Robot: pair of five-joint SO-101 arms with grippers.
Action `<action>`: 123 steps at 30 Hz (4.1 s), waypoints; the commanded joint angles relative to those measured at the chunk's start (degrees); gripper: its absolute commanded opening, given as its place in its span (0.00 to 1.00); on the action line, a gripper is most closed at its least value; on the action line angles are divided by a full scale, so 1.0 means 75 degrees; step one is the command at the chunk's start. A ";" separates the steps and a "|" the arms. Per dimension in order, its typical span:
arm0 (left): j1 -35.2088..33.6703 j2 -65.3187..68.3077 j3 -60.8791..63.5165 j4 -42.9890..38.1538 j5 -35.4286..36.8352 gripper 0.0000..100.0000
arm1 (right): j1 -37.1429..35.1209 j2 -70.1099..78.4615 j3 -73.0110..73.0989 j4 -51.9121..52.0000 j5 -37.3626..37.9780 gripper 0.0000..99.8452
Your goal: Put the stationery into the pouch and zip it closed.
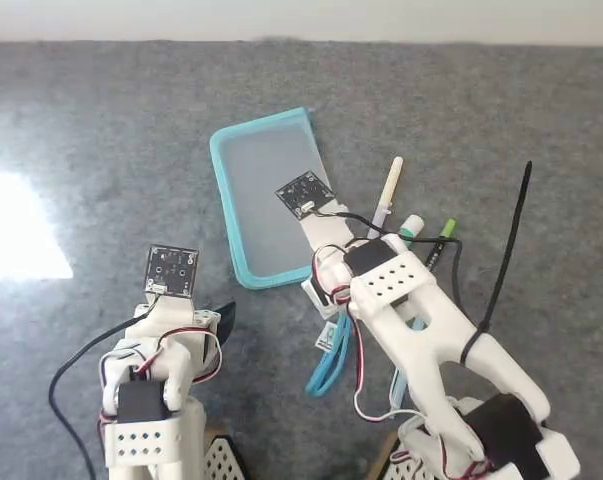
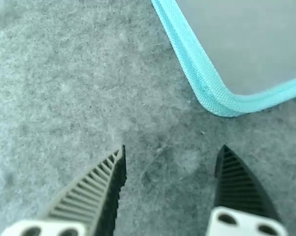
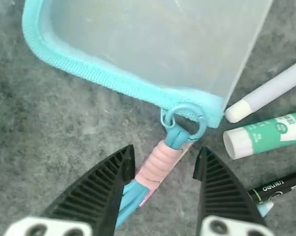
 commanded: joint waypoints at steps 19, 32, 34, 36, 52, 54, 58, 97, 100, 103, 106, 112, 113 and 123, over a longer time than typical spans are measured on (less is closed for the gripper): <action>0.0000 0.0000 -0.0064 0.0047 -0.0035 0.28 | -0.0147 0.0147 0.0000 0.0088 -0.0082 0.21; 0.0000 0.0000 -0.0064 0.0047 -0.0035 0.28 | -0.0158 0.0158 0.0000 0.0123 -0.1020 0.21; 0.0000 0.0000 -0.0064 0.0047 -0.0035 0.28 | -0.0158 0.0193 0.0000 0.0123 -0.1020 0.21; 0.0000 0.0000 -0.0064 0.0047 -0.0035 0.28 | -0.0158 0.0428 -0.0012 0.0018 -0.1020 0.21; 0.0000 0.0000 -0.0064 0.0047 -0.0035 0.28 | -0.0123 0.0791 -0.0059 -0.0346 -0.0879 0.08; 0.0000 0.0000 -0.0064 0.0047 -0.0035 0.28 | -0.0123 0.0815 -0.0059 -0.0463 -0.0457 0.02; 0.0000 0.0000 -0.0064 0.0047 -0.0035 0.28 | -0.0123 0.0768 -0.0059 -0.0440 -0.0152 0.01; 0.0035 0.0000 -0.0064 0.0047 -0.0047 0.29 | -0.0897 0.0791 -0.7502 0.3686 0.1559 0.01; 0.0047 0.0000 -0.0064 -0.0422 -0.0047 0.29 | -0.0908 0.0779 -0.8252 0.3686 0.1653 0.01; -0.0188 0.0000 -0.0076 -0.1911 -0.0047 0.29 | -0.0885 0.0779 -0.9037 0.3698 0.1629 0.01; -0.1114 0.0000 -0.0111 -0.2309 -0.0035 0.29 | -0.0873 0.0803 -0.9752 0.3722 0.1606 0.01; -0.2051 0.0000 -0.0217 -0.2321 -0.0656 0.30 | -0.0885 0.0873 -1.0796 0.4003 0.1606 0.01; -0.2086 0.0000 -0.0311 -0.2286 -0.0949 0.30 | -0.0873 0.0873 -1.0889 0.4003 0.1559 0.01; -0.1723 0.0059 -0.3241 -0.1008 0.0375 0.30 | -0.0686 0.1635 -1.1007 0.4413 0.1383 0.01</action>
